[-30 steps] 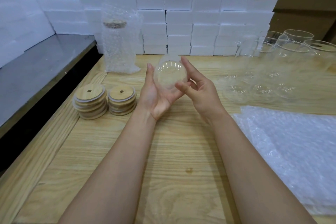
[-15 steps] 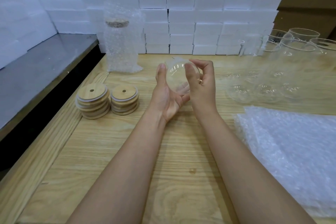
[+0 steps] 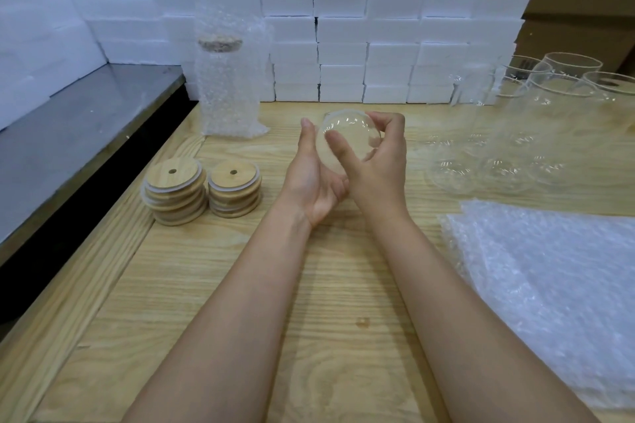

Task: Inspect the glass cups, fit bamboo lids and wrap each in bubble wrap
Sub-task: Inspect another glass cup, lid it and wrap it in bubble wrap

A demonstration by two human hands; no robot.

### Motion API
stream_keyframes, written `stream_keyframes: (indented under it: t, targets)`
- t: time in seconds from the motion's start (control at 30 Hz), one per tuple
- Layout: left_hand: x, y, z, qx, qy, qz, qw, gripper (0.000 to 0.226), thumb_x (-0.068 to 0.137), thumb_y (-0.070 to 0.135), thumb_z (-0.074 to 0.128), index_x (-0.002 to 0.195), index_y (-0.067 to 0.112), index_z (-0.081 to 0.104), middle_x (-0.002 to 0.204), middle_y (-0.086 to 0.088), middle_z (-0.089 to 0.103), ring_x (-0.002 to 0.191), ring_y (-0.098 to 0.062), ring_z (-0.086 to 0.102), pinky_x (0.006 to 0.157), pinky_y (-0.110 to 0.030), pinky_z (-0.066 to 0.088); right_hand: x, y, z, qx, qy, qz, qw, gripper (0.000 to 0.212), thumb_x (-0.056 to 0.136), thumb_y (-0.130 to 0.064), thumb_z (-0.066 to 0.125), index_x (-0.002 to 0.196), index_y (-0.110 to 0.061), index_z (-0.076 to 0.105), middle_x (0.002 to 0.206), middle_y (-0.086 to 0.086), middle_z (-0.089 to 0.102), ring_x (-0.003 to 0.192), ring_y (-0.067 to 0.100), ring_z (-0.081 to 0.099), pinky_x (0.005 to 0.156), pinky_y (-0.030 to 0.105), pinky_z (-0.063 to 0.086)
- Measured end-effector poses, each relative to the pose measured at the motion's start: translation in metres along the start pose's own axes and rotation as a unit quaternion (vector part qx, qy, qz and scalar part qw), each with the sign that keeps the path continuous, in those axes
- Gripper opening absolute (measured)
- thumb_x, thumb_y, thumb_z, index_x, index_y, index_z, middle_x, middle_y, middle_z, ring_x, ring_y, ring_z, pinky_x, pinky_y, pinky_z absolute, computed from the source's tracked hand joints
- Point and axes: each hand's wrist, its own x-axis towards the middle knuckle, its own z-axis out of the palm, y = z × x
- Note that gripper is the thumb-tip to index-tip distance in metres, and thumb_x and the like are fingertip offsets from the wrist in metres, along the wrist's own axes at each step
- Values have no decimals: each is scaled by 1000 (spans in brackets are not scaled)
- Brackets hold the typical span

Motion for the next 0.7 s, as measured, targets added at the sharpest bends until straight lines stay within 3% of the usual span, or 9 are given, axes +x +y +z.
stream_keyframes:
  t: [0.1, 0.17, 0.3, 0.4, 0.5, 0.6, 0.7]
  targets:
    - [1, 0, -3, 29, 5, -4, 1000, 70, 100, 59, 12, 119, 8, 55, 94, -13, 73, 82, -23, 72, 62, -29, 59, 3, -2, 1, 8, 21, -11, 1000, 23, 85, -47, 53, 97, -29, 44, 100, -12, 51, 98, 25, 51, 92, 44, 44]
    - [2, 1, -4, 33, 9, -6, 999, 70, 99, 59, 12, 117, 8, 57, 97, -14, 73, 83, -23, 72, 59, -29, 58, 6, -3, 1, 8, 40, -18, 999, 12, 92, -43, 43, 88, -31, 44, 92, -10, 53, 89, 24, 50, 89, 51, 44]
    - [4, 2, -4, 38, 12, -9, 999, 72, 98, 61, 15, 131, 9, 53, 112, -13, 68, 91, -23, 70, 62, -31, 59, 11, -4, -1, 8, 70, -29, 997, 25, 96, -31, 31, 87, -19, 51, 91, -4, 61, 92, 25, 58, 90, 48, 43]
    - [5, 0, -5, 23, 5, -15, 1000, 73, 98, 61, 17, 133, 8, 51, 117, -14, 66, 94, -24, 69, 67, -33, 60, 9, -5, -1, 0, 65, -30, 997, 22, 96, -29, 30, 86, -21, 49, 94, -3, 61, 96, 27, 57, 92, 47, 42]
    - [4, 2, -5, 12, 9, -29, 999, 70, 97, 62, 26, 141, 10, 44, 136, -20, 54, 99, -30, 66, 64, -36, 60, 5, -4, -1, 12, 59, -21, 998, 19, 96, -30, 32, 83, -27, 46, 97, -8, 61, 98, 19, 57, 89, 35, 44]
    - [5, 1, -7, 37, 27, 9, 999, 61, 96, 55, 38, 150, 30, 28, 147, -15, 43, 90, -31, 71, 54, -35, 56, -6, 0, -1, 57, 70, 3, 996, 15, 97, -30, 39, 91, -23, 50, 98, -12, 59, 87, -2, 54, 77, 13, 40]
    - [6, -6, -11, 97, 50, 88, 990, 69, 93, 45, 47, 147, 51, 6, 153, -3, 34, 80, -22, 72, 51, -30, 54, -25, -3, 8, 83, 111, 33, 990, 31, 89, -46, 48, 103, -18, 47, 109, -2, 50, 97, 9, 49, 82, 11, 38]
